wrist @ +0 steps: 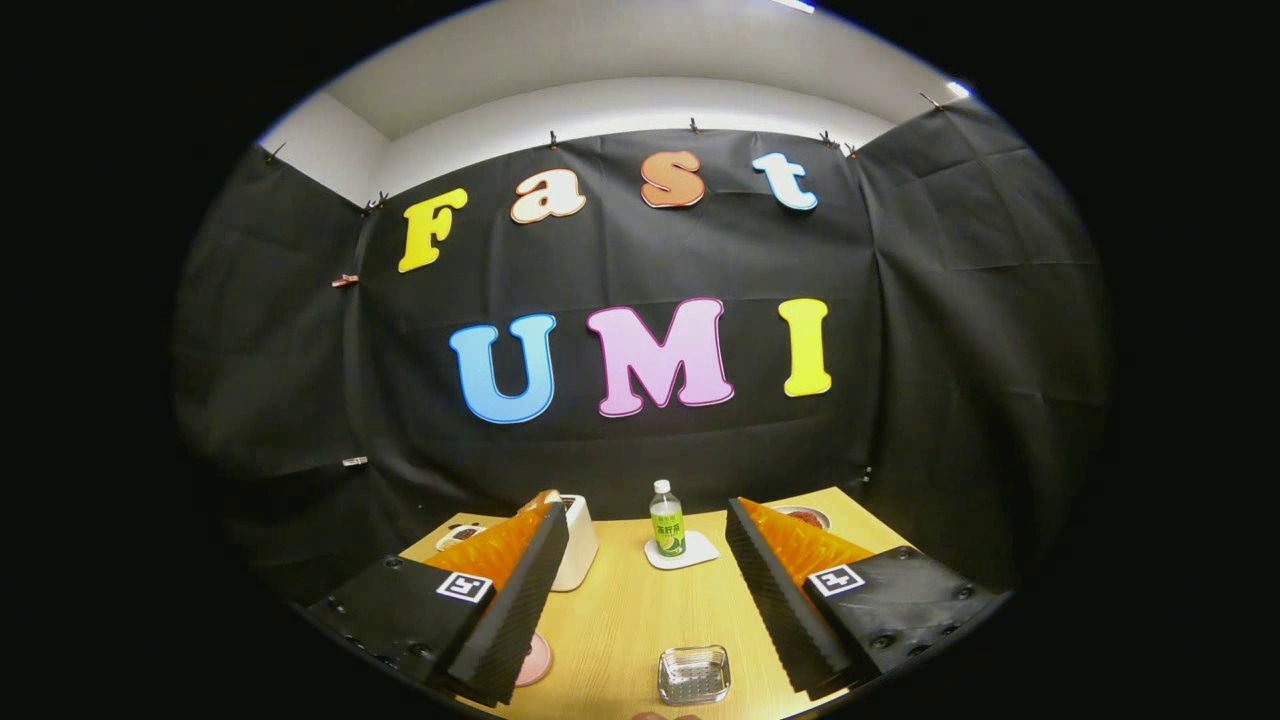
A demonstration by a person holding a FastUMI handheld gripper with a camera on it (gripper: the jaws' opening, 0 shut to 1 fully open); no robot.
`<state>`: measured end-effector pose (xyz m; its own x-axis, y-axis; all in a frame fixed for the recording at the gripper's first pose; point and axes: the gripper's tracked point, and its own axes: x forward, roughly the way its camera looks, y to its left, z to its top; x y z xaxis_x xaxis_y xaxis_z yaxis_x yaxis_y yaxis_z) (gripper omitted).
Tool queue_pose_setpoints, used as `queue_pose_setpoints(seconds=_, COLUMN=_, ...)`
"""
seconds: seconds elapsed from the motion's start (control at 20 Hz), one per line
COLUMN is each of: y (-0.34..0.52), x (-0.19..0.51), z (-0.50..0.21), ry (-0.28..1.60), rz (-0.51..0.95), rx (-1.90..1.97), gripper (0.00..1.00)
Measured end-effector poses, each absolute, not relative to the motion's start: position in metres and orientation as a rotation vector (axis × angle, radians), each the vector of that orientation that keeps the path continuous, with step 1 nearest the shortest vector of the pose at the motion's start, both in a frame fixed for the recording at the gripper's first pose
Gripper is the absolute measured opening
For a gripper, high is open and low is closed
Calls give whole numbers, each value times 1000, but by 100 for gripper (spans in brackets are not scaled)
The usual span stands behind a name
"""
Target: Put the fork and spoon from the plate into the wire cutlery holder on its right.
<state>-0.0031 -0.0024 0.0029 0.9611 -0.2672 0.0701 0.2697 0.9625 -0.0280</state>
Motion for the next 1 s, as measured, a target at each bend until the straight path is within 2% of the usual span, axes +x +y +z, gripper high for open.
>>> queue_pose_setpoints(seconds=0.35, y=45, x=15, z=-16, ry=-54, rz=-330, rx=-72, gripper=98)
queue_pose_setpoints(seconds=0.6, y=85, x=42, z=-57, ry=45, rz=-299, rx=-61, gripper=98)
queue_pose_setpoints(seconds=0.75, y=113, x=62, z=-93, ry=144, rz=-245, rx=-59, gripper=98)
queue_pose_setpoints(seconds=1.0, y=157, x=83, z=-186, ry=426, rz=-140, rx=-32, gripper=99)
